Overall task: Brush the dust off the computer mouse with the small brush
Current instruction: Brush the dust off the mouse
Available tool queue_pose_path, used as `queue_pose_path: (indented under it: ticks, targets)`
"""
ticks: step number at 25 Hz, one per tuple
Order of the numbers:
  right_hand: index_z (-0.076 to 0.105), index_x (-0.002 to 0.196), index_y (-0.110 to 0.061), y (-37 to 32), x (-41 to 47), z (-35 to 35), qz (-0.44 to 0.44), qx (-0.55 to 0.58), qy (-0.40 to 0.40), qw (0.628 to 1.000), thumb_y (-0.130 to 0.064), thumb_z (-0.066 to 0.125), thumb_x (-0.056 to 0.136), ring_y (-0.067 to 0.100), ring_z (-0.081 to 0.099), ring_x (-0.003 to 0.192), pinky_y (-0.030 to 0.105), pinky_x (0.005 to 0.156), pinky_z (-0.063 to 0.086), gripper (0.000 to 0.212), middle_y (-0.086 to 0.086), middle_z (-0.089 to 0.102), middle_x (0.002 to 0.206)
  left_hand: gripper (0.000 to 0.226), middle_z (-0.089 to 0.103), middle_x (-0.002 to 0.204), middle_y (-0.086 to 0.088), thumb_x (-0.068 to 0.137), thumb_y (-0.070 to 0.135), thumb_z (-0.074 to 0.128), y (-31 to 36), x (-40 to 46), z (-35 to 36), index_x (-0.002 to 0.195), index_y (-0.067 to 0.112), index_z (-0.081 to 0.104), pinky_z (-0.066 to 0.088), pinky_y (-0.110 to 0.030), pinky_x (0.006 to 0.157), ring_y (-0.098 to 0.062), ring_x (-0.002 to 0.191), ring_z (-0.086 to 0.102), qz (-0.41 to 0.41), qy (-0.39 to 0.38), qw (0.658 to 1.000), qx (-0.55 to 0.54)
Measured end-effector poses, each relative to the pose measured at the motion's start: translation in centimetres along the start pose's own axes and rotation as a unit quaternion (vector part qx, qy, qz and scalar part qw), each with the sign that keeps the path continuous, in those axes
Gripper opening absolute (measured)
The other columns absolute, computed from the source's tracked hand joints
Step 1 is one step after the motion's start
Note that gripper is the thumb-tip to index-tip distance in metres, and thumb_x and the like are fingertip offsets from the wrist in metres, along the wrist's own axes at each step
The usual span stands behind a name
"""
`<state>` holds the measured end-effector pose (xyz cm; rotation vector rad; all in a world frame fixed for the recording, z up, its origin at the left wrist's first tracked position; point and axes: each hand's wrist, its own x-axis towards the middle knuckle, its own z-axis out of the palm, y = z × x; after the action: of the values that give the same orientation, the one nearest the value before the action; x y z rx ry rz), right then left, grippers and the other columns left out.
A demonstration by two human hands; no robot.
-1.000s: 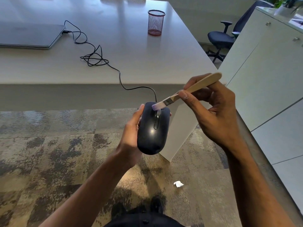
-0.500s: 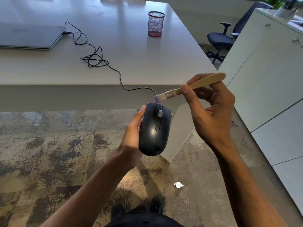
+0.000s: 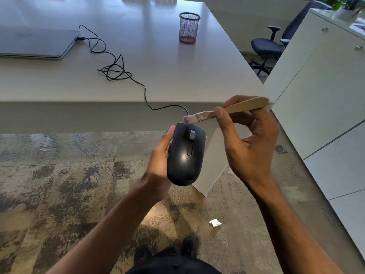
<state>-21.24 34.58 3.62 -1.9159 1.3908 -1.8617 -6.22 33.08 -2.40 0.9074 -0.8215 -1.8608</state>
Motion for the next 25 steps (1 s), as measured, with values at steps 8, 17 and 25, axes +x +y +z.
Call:
queue_pose_path:
  ticks: [8, 17, 25]
  targets:
    - [0.062, 0.096, -0.003, -0.9, -2.2, -0.6, -0.021, 0.054, -0.138, 0.989, -0.003, 0.067, 0.083, -0.005, 0.067, 0.083, 0.008, 0.077, 0.05, 0.014, -0.01, 0.066, 0.084, 0.066, 0.064, 0.119, -0.018, 0.088, 0.06, 0.048, 0.4, 0.6, 0.1, 0.127, 0.008, 0.062, 0.048, -0.048, 0.093, -0.029, 0.104, 0.06, -0.009, 0.058, 0.998, 0.02]
    - [0.059, 0.096, -0.021, 0.9, -0.6, -2.3, 0.044, 0.038, -0.05, 0.997, -0.018, 0.065, 0.087, -0.002, 0.067, 0.084, 0.011, 0.074, 0.052, 0.011, -0.032, 0.064, 0.089, 0.069, 0.066, 0.095, -0.014, 0.096, 0.052, 0.041, 0.9, 0.0, 0.5, 0.133, -0.005, 0.053, 0.052, -0.031, 0.062, -0.021, 0.074, 0.064, -0.054, -0.021, 0.996, -0.065]
    - [0.061, 0.098, -0.021, 2.3, 1.3, -2.1, 0.073, 0.054, 0.036, 0.995, -0.013, 0.065, 0.092, 0.007, 0.071, 0.085, 0.024, 0.078, 0.059, 0.011, -0.025, 0.067, 0.087, 0.073, 0.069, 0.078, -0.008, 0.099, 0.051, 0.03, 1.4, -0.5, 0.9, 0.137, -0.009, 0.047, 0.052, -0.027, 0.055, -0.017, 0.063, 0.063, -0.041, -0.09, 0.993, -0.066]
